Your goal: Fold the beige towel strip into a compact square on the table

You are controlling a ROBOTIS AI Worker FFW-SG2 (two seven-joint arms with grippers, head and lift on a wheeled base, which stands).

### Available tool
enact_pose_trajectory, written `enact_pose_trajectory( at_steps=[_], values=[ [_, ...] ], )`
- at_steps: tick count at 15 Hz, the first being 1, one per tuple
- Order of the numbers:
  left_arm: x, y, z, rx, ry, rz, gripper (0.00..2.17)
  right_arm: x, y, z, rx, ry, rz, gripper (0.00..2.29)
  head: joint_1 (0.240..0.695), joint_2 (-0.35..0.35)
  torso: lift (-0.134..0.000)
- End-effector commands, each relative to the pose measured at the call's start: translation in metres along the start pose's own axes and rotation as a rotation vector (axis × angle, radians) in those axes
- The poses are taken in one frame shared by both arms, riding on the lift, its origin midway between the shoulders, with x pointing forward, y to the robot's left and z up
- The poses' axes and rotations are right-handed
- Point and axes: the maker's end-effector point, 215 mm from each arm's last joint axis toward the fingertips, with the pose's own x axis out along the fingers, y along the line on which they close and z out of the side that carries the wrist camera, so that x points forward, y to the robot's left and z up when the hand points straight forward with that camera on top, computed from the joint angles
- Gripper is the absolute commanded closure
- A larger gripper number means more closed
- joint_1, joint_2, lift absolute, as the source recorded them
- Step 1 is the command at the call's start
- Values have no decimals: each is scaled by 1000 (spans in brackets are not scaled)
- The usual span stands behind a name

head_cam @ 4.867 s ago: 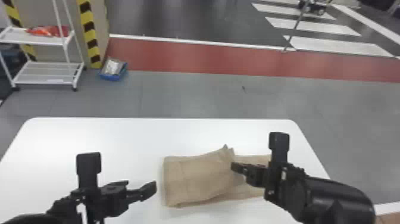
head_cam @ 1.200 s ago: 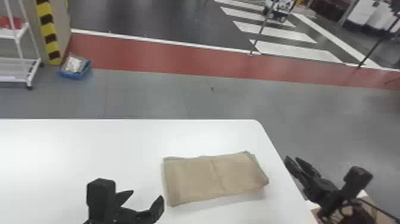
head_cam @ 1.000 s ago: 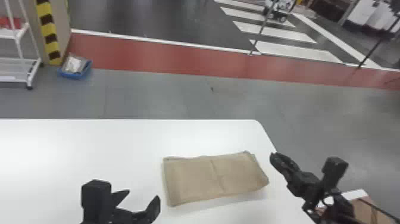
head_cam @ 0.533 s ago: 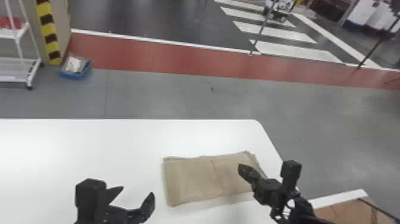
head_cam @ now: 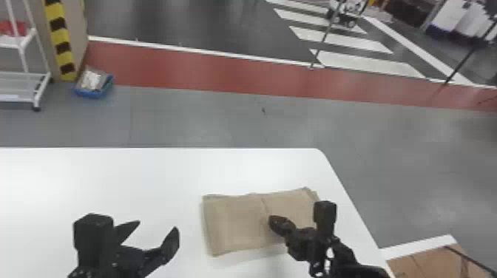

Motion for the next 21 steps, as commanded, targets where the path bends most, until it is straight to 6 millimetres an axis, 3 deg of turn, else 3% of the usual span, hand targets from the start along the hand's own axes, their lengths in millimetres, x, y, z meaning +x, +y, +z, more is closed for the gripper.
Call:
enact_pose_trajectory(
  at_steps=[1, 5, 16, 21],
  values=[
    [-1, 6, 5, 1, -15, 8, 151, 12, 26, -9, -2, 39, 32, 2094, 695, -350, 0],
    [-7, 12, 9, 2, -25, 13, 151, 29, 63, -16, -16, 78, 69, 2094, 695, -337, 0],
    [-13, 23, 13, -3, -47, 23, 151, 66, 161, -7, -109, 116, 162, 2094, 695, -187, 0],
    [-17, 29, 15, -8, -58, 30, 151, 65, 195, -11, -108, 110, 202, 2094, 695, -129, 0]
  ],
)
